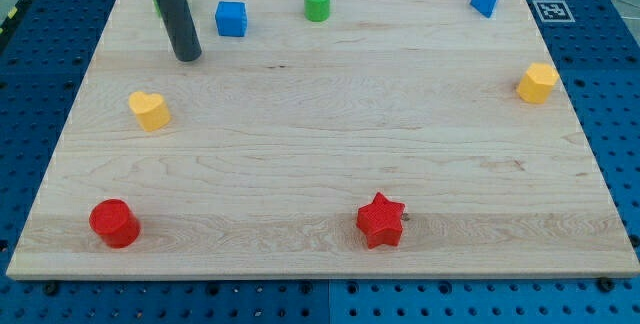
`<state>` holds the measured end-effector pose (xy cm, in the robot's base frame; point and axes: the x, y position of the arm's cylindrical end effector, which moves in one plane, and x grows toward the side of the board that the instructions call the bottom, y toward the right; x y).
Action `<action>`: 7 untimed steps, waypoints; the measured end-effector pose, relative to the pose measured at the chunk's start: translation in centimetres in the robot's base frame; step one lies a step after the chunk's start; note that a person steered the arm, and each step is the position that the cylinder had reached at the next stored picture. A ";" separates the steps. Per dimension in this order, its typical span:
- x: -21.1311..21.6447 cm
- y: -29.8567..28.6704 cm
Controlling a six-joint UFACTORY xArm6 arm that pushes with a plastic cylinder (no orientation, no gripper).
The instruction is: Slightly move the blue cube towards the right side of the board
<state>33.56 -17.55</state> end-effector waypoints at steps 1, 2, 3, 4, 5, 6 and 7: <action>-1.2 0.0; -2.3 0.0; -3.9 0.0; -4.8 0.1; -4.9 0.1; -6.5 0.1; -7.3 0.9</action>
<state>26.28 -16.65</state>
